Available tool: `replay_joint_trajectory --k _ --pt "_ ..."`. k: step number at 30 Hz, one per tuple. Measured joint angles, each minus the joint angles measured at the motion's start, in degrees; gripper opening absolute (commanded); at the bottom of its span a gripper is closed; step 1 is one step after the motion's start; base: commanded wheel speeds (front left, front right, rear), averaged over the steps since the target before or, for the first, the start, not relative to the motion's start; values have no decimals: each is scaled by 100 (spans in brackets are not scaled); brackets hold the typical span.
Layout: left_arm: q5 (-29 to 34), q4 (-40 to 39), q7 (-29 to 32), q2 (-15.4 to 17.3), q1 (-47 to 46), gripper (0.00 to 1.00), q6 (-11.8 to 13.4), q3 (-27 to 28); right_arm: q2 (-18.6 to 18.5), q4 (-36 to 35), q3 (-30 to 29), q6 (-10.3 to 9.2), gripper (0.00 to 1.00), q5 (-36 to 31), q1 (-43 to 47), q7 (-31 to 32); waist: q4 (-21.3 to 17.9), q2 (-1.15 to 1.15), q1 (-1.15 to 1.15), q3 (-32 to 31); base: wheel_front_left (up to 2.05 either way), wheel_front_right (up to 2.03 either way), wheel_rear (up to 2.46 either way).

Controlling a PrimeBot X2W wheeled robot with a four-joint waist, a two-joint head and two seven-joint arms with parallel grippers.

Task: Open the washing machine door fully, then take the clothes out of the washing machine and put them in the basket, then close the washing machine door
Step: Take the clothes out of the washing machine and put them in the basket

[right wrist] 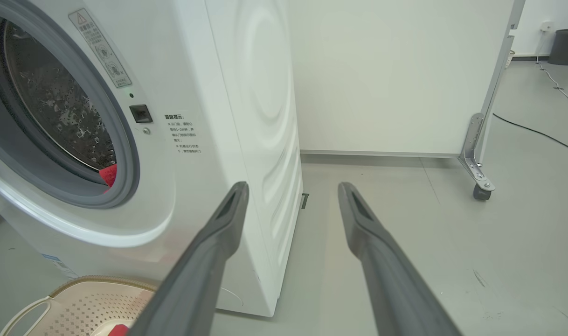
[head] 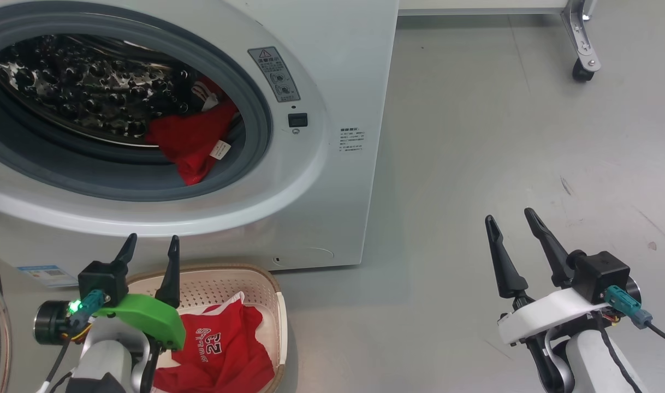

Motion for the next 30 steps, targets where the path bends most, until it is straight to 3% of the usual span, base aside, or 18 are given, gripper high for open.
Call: replay_joint_trajectory --k 30 --pt "-103 -911 0 -43 645 100 -34 13 2 -67 35 0 100 0 131 0 -14 0 0 -98 0 0 0"
